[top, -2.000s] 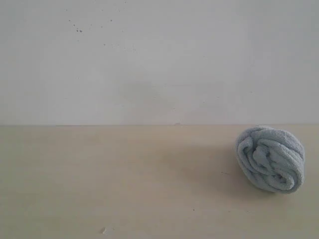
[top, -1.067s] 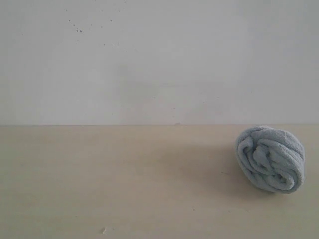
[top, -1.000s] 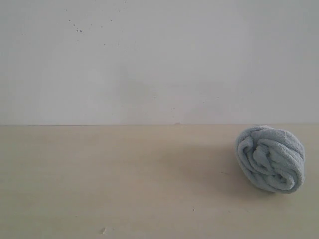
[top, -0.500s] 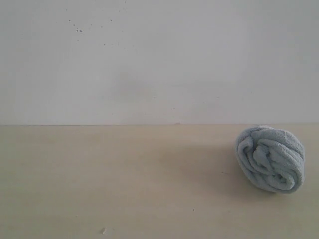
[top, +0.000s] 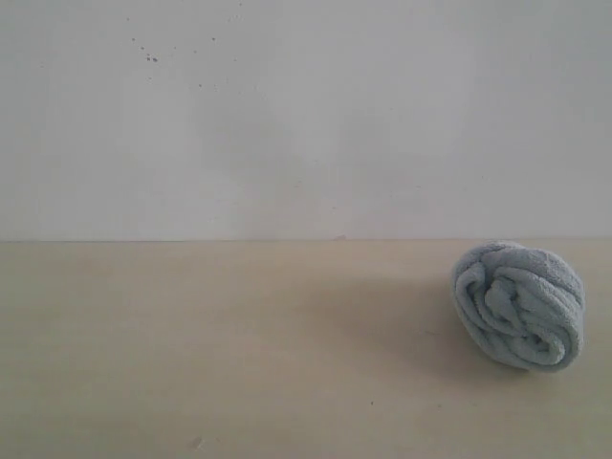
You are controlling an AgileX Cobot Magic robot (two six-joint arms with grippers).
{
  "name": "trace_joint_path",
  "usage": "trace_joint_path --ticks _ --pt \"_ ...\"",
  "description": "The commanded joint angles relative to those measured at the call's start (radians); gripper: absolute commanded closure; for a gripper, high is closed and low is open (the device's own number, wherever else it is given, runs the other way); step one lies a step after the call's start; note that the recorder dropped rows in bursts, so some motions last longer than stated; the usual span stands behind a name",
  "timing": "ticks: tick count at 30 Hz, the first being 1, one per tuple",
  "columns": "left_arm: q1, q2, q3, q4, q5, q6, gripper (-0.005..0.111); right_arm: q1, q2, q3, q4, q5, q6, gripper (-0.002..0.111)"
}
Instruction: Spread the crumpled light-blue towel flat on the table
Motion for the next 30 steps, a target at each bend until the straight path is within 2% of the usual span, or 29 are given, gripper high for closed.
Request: trace_joint_path --ticks 1,9,10,12,13,14,15,16,17,18,20,22,24,27,28,30 --pt "0.003 -0.003 0.002 -0.011 -0.201 -0.112 0.103 -0.003 0.192 -0.023 0.023 0.038 -0.062 0.109" --pt "0.003 -0.003 0.002 -0.020 -0.227 0.033 0.103 -0.003 0.185 -0.092 0.034 0.044 -0.065 0.109" --pt "0.003 -0.003 0.001 -0.016 -0.231 0.085 0.103 -0.003 0.182 -0.127 0.006 0.105 -0.065 0.109" --pt "0.003 0.005 -0.044 -0.004 -0.193 0.136 0.103 -0.003 0.171 -0.232 -0.097 0.349 -0.065 0.109" --pt "0.003 0.034 -0.075 0.009 -0.154 0.136 0.103 -0.003 0.165 -0.288 -0.153 0.471 -0.065 0.109" --pt "0.003 0.130 -0.143 0.070 -0.074 0.140 0.103 -0.003 0.165 -0.456 -0.291 0.776 -0.065 0.109" --pt "0.003 0.194 -0.191 0.122 -0.020 0.146 0.103 -0.003 0.169 -0.545 -0.320 0.883 -0.065 0.109" --pt "0.003 0.330 -0.291 0.213 0.085 0.146 0.103 -0.003 0.173 -0.699 -0.325 1.073 -0.061 0.109" --pt "0.003 0.410 -0.352 0.244 0.145 0.146 0.103 -0.003 0.173 -0.750 -0.323 1.140 -0.050 0.109" --pt "0.003 0.555 -0.464 0.295 0.265 0.146 0.103 -0.003 0.174 -0.852 -0.323 1.249 -0.046 0.109" --pt "0.001 0.771 -0.630 0.349 0.430 0.183 0.103 -0.003 0.176 -0.930 -0.369 1.365 -0.046 0.109" --pt "-0.016 0.936 -0.741 0.342 0.597 0.222 0.103 -0.003 0.178 -0.936 -0.452 1.428 0.022 0.109" --pt "-0.040 1.060 -0.792 0.302 0.735 0.276 0.103 -0.003 0.191 -0.936 -0.535 1.570 0.084 0.109" --pt "-0.077 1.191 -0.794 0.169 0.761 0.371 0.103 -0.003 0.235 -0.936 -0.562 1.772 0.077 0.109" --pt "-0.101 1.231 -0.794 0.071 0.759 0.476 0.103 -0.003 0.250 -0.936 -0.582 1.777 0.077 0.109" --pt "-0.148 1.287 -0.794 -0.170 0.765 0.810 0.103 -0.003 0.270 -0.936 -0.587 1.760 0.084 0.107"
